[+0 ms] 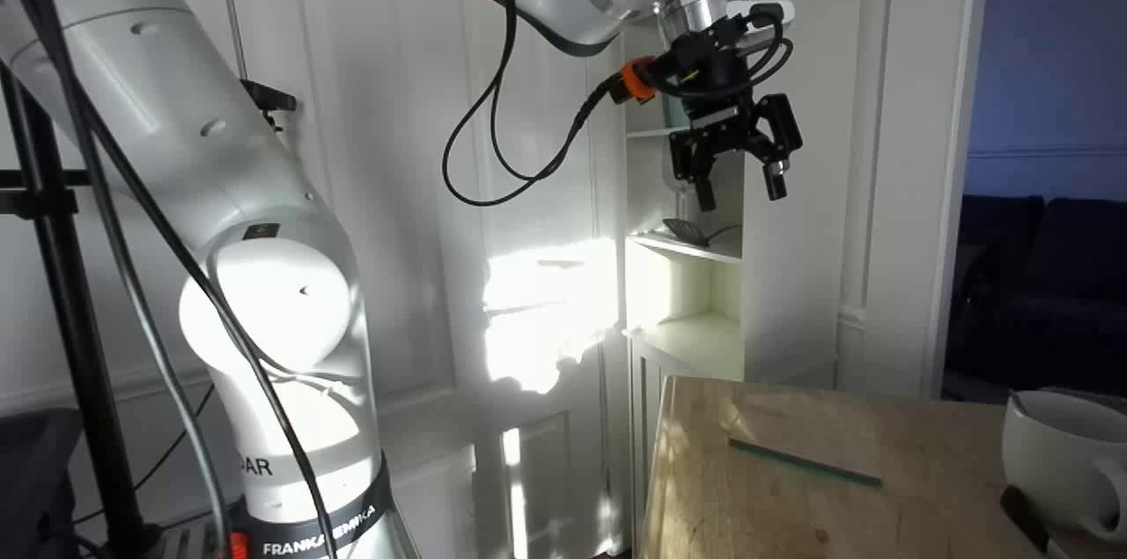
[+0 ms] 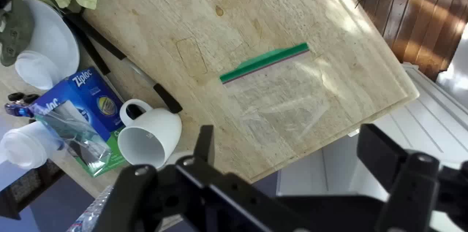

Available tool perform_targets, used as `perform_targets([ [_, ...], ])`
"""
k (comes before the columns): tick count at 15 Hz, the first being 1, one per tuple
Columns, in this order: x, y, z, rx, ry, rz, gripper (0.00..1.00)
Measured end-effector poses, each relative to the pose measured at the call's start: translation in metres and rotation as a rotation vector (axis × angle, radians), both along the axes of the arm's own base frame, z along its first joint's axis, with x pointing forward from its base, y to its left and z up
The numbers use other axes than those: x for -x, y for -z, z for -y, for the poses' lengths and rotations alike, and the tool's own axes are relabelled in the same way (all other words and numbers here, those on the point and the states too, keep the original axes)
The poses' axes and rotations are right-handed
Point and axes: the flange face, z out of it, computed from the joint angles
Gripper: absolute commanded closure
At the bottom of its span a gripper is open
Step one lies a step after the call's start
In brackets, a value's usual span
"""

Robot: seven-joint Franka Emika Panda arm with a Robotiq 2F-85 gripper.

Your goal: Pick up the silver teaspoon from the white mug and put it on the table

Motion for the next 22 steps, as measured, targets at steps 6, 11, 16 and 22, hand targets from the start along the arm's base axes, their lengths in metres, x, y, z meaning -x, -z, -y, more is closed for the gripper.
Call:
perform_targets([
  [6,0.0,0.0,0.0,0.0,0.0,0.0,0.0],
  [11,0.0,0.001,0.006,-0.014,0.052,0.009,0.0],
  [16,0.001,0.006,0.08,-0.133,0.28,0.035,0.0],
  [22,-0.016,0.027,0.162,-0.228,0.517,0.137,0.0],
])
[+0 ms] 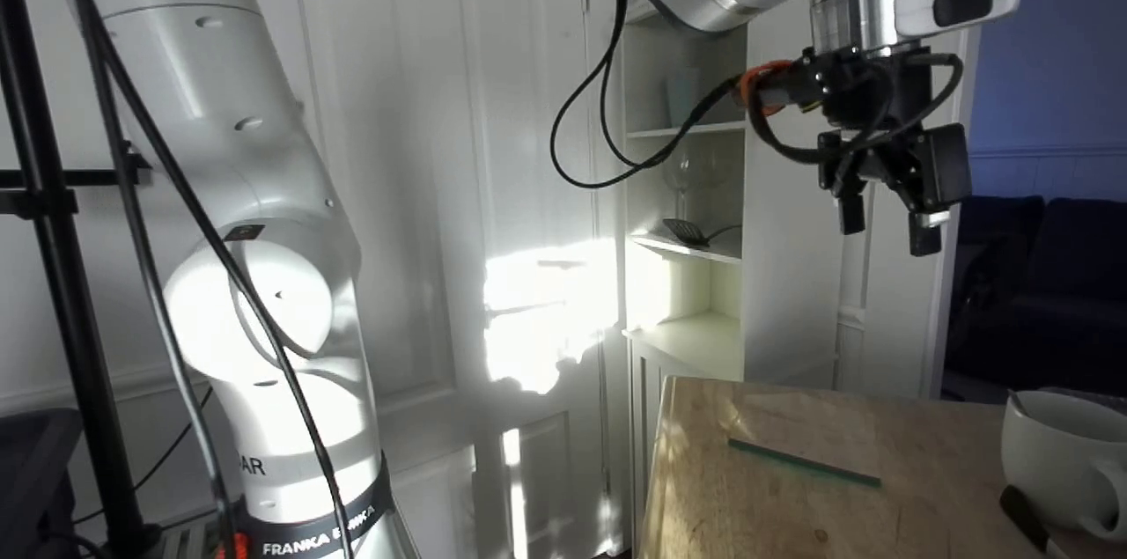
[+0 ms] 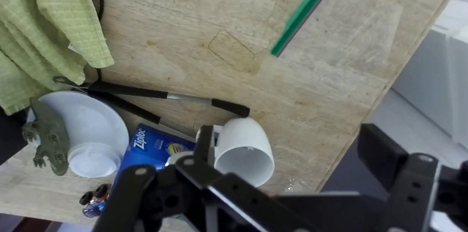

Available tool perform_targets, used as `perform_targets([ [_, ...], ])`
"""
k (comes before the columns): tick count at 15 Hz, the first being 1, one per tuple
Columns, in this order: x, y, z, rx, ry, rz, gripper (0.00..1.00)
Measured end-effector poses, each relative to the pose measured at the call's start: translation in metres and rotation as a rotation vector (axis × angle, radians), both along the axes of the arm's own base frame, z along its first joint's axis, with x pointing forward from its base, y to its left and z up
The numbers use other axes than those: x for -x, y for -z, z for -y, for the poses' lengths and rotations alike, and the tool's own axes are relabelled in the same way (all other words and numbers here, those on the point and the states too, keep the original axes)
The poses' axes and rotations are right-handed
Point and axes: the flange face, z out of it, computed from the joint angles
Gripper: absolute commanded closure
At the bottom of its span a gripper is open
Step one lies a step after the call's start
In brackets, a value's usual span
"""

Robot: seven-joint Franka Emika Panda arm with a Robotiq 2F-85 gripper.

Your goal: Pick up the silver teaspoon from the white mug and put it on the table

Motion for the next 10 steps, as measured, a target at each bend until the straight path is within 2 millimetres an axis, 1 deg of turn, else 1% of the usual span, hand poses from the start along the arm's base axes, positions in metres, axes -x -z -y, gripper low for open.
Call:
perform_targets([
  [6,-0.051,0.05,0.018,0.047,0.041,0.014,0.0],
  [9,-0.069,0.07,0.027,0.046,0.052,-0.012,0.0],
  [10,-0.072,0.075,0.028,0.046,0.052,-0.02,0.0],
])
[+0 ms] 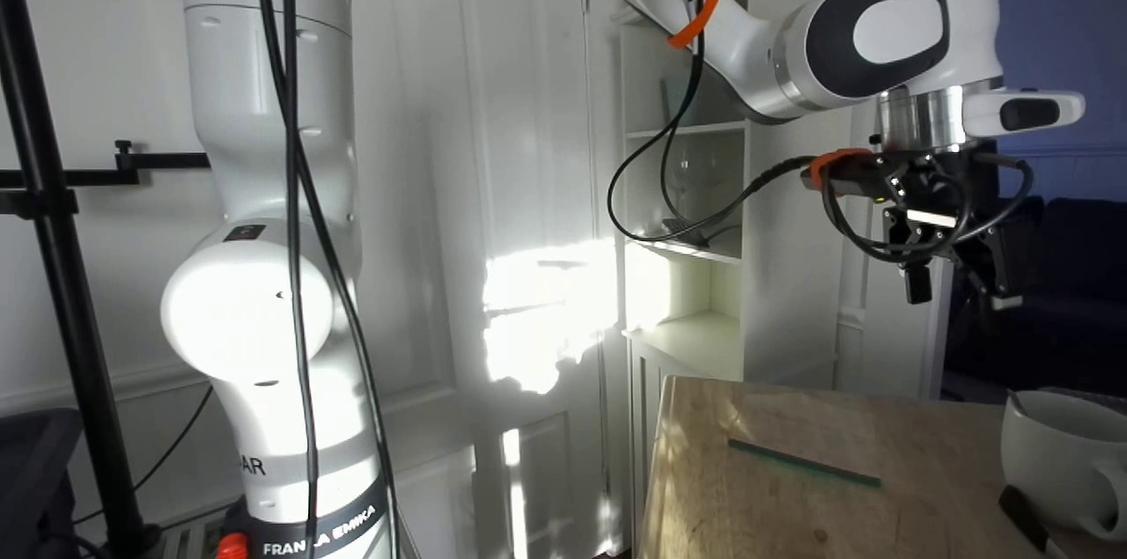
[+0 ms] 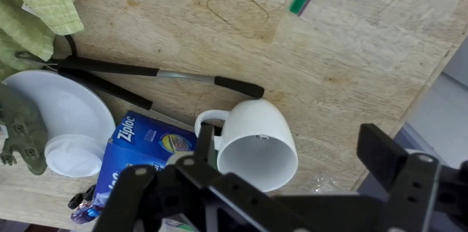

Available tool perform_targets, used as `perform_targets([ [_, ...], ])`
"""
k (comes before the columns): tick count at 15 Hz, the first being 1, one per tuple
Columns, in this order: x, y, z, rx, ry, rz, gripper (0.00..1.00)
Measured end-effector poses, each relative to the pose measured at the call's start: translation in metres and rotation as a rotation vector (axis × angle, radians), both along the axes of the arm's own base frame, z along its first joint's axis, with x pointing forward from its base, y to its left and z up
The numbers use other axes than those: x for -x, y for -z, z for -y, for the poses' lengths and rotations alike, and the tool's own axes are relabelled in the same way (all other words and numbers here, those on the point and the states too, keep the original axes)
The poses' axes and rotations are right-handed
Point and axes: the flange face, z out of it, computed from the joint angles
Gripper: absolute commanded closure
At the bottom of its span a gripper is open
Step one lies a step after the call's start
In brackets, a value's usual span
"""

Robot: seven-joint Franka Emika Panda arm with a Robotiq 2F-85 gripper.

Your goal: Pick up the silver teaspoon from the white mug and put it on the table

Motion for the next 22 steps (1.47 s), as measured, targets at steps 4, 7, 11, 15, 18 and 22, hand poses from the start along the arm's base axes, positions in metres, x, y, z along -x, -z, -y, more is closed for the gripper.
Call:
perform_targets([
  [4,0.0,0.0,0.0,0.0,-0.001,0.0,0.0],
  [7,0.0,0.0,0.0,0.0,-0.001,0.0,0.0],
  [11,-0.005,0.007,0.006,-0.008,0.009,-0.01,0.0],
  [15,-0.013,0.02,0.024,-0.053,0.02,-0.037,0.0],
  [18,-0.021,0.03,0.037,-0.079,0.024,-0.059,0.0],
  [22,-0.031,0.042,0.055,-0.107,0.03,-0.09,0.01],
])
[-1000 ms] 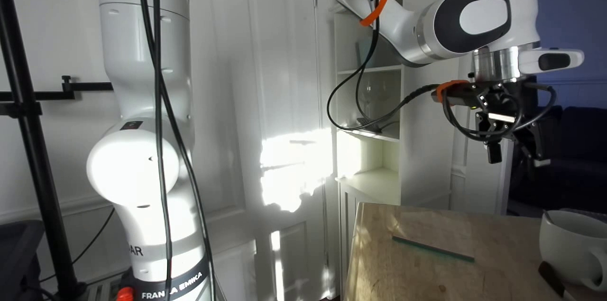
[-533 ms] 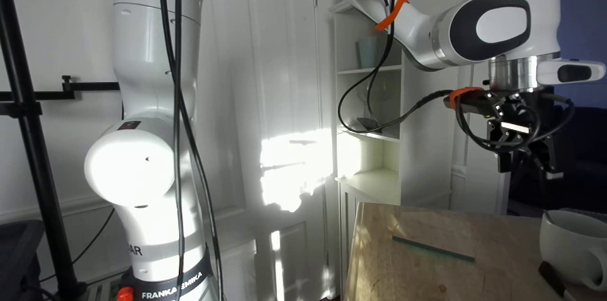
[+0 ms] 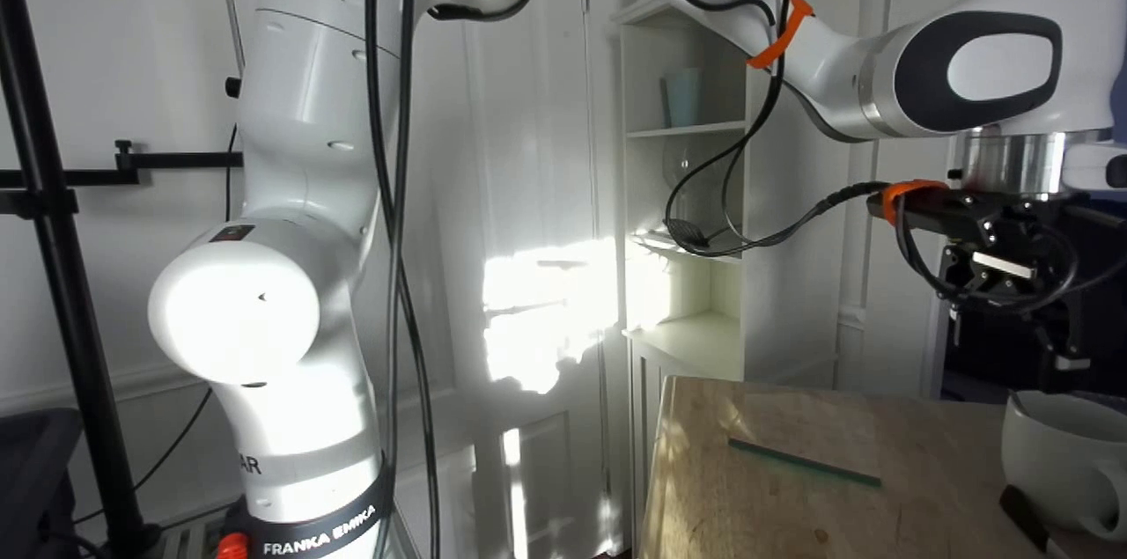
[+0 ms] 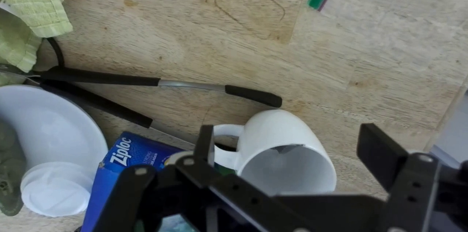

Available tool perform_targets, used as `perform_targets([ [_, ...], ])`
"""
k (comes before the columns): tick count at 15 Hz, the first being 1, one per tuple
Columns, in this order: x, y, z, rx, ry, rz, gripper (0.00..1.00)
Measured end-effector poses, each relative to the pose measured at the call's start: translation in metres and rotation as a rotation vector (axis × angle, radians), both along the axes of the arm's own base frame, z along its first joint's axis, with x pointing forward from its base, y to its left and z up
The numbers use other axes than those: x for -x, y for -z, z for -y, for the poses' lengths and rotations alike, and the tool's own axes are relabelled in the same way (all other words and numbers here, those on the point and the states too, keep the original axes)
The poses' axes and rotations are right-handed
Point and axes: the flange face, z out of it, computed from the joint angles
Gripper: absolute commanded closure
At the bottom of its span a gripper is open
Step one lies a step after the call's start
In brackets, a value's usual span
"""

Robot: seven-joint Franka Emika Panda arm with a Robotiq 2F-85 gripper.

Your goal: Pick up the silver teaspoon from the white mug and put it on the table

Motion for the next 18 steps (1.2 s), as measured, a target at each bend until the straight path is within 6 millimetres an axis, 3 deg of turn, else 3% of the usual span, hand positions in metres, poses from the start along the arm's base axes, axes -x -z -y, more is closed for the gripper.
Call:
perform_targets([
  [1,-0.002,0.003,0.004,-0.008,0.002,-0.004,0.03],
  [5,-0.016,0.014,0.012,-0.016,0.005,-0.006,0.33],
  [7,-0.024,0.02,0.013,-0.016,0.002,-0.008,0.3],
  [11,-0.037,0.029,0.009,-0.026,-0.009,-0.019,0.35],
  [14,-0.045,0.034,0.008,-0.025,-0.017,-0.022,0.46],
  [15,-0.047,0.035,0.008,-0.025,-0.019,-0.022,0.54],
  [18,-0.05,0.038,0.009,-0.028,-0.019,-0.032,0.49],
])
